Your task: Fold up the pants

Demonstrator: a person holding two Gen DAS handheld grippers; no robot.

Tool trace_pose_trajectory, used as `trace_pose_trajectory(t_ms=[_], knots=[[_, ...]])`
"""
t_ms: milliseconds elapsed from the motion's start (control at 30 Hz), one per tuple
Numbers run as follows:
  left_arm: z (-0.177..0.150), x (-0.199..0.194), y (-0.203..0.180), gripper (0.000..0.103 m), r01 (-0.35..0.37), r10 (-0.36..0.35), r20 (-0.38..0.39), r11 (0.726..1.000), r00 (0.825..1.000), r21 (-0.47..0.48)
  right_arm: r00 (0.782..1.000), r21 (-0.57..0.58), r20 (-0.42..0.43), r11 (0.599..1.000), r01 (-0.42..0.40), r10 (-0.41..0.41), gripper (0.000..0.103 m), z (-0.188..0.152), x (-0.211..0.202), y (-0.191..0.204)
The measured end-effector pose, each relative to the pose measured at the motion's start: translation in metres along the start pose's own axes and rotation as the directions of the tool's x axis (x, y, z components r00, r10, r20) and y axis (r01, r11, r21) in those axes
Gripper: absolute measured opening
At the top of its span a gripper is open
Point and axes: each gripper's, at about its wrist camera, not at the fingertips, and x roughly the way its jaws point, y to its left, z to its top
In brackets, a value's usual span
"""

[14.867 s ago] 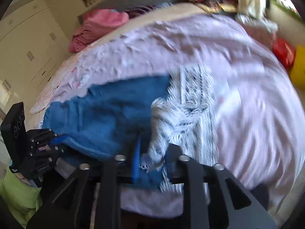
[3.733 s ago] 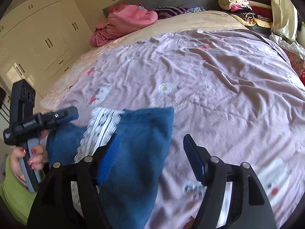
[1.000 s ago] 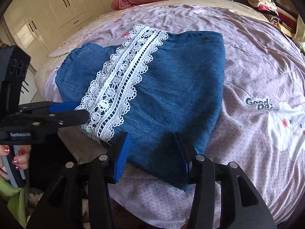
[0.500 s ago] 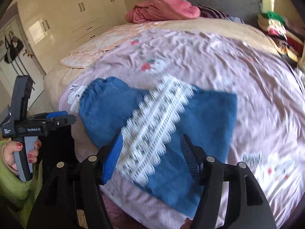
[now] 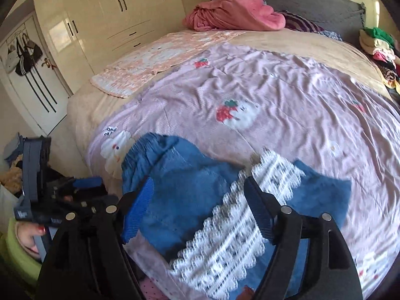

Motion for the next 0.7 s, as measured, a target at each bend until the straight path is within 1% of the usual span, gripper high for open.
trace_pose_trajectory(t_ms=[33,133,200,267,300,333,367,400,433,467,600,667,700], knots=[[0.001,0.002,0.0,0.093,0.003,-0.003,0.0,1.0,1.0,-0.004,1.0,-0.002,-0.003,1.0,-0.007,0.007,0.075,0.004,0.003,0.001],[0.0,0.009,-0.001,0.093,0.056,-0.056,0.007,0.998,0.998,-0.026,1.0,-0.037,-0.021,0.999,-0.014,0.013,0.076,0.016,0.014,0.005],[-0.001,0.017,-0.001,0.091,0.091,-0.091,-0.002,0.995,0.996,-0.041,0.999,-0.063,-0.038,0.998,-0.027,0.025,0.077,0.024,0.024,0.009],[-0.001,0.024,-0.001,0.082,0.105,-0.106,-0.012,0.993,0.994,-0.058,0.997,-0.073,-0.064,0.996,-0.045,0.041,0.077,0.032,0.037,0.012],[-0.001,0.028,-0.001,0.079,0.116,-0.117,-0.015,0.991,0.993,-0.065,0.996,-0.08,-0.077,0.995,-0.059,0.053,0.077,0.034,0.042,0.014],[-0.001,0.03,-0.001,0.073,0.122,-0.123,-0.016,0.99,0.992,-0.069,0.994,-0.09,-0.089,0.994,-0.069,0.061,0.077,0.037,0.049,0.016],[0.0,0.034,-0.001,0.064,0.13,-0.132,-0.016,0.989,0.991,-0.075,0.993,-0.097,-0.099,0.992,-0.075,0.065,0.077,0.039,0.053,0.018],[0.0,0.036,-0.001,0.06,0.135,-0.137,-0.017,0.988,0.99,-0.078,0.99,-0.11,-0.12,0.99,-0.088,0.074,0.077,0.041,0.062,0.022],[0.001,0.039,-0.001,0.053,0.142,-0.144,-0.019,0.986,0.989,-0.084,0.989,-0.115,-0.13,0.989,-0.089,0.073,0.077,0.043,0.068,0.024],[0.001,0.043,0.0,0.049,0.156,-0.159,-0.022,0.983,0.987,-0.096,0.987,-0.117,-0.141,0.989,-0.093,0.077,0.077,0.045,0.073,0.026],[0.001,0.047,0.001,0.047,0.164,-0.167,-0.023,0.981,0.986,-0.102,0.972,-0.122,-0.205,0.982,-0.145,0.118,0.077,0.054,0.103,0.033],[0.002,0.05,0.001,0.047,0.165,-0.168,-0.026,0.981,0.985,-0.101,0.967,-0.129,-0.224,0.98,-0.15,0.119,0.077,0.058,0.114,0.038],[0.001,0.049,0.001,0.047,0.165,-0.168,-0.027,0.981,0.985,-0.1,0.961,-0.132,-0.243,0.977,-0.17,0.135,0.077,0.06,0.124,0.041]])
